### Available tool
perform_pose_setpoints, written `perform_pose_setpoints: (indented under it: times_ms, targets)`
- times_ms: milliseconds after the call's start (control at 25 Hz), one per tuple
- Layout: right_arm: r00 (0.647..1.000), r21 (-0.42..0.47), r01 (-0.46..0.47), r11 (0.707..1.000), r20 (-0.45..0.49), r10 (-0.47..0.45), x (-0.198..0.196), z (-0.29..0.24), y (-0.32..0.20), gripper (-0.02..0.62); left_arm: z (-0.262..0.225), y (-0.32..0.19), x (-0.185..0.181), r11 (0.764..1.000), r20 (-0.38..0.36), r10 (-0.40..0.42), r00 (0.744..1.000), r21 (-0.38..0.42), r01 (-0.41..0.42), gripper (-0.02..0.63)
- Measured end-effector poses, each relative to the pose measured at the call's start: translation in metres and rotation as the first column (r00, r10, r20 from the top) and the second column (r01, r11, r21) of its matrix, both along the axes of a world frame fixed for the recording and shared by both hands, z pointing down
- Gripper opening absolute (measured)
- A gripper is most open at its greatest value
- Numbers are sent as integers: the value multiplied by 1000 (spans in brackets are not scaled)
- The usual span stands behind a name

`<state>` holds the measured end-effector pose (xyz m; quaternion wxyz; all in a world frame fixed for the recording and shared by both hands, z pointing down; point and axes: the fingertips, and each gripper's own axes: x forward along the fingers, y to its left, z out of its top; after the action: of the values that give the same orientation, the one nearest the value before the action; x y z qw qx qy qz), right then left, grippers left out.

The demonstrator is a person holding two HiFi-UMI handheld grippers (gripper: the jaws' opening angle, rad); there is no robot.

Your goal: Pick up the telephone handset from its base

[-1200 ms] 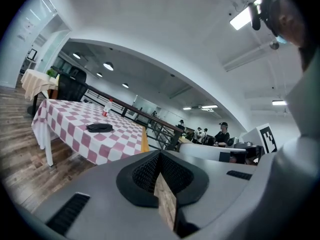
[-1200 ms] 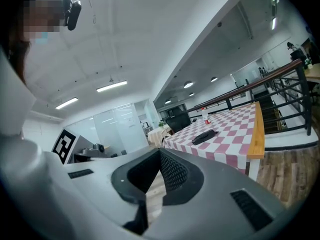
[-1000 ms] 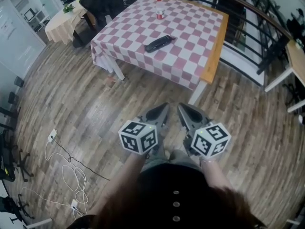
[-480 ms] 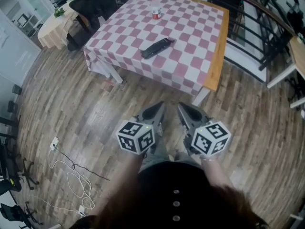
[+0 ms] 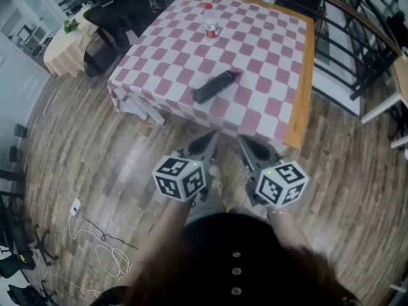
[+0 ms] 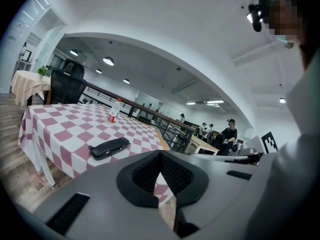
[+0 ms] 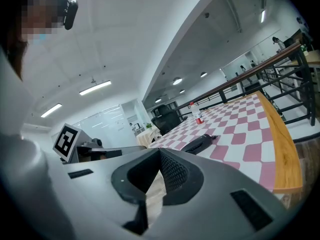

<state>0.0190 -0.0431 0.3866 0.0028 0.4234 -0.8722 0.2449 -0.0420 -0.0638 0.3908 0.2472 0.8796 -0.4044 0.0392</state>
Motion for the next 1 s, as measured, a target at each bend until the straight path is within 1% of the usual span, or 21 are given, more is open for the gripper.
perform_pose_setpoints:
  times_ms: [240, 480, 680, 840, 1000]
  targets:
    - [999, 0, -49, 999, -7, 49, -7, -3, -68, 9, -3, -72, -9, 999, 27, 48, 998, 0, -48, 6]
    - [994, -2, -110, 994, -13, 110, -10, -4, -126, 9, 3, -129, -11, 994, 50, 109, 993, -17, -108, 8]
    - [990, -13, -141, 990, -22, 140, -15, 1, -156, 9, 8, -159, -12, 988, 68, 154, 986, -22, -153, 7]
    - [985, -26, -169, 985, -28, 168, -15, 5, -173, 9, 17, -173, -14, 983, 75, 181, 981, -43, -178, 7]
    - [984, -41, -178, 983, -26, 177, -16, 10, -186, 9, 23, -185, -14, 980, 75, 194, 978, -60, -189, 8]
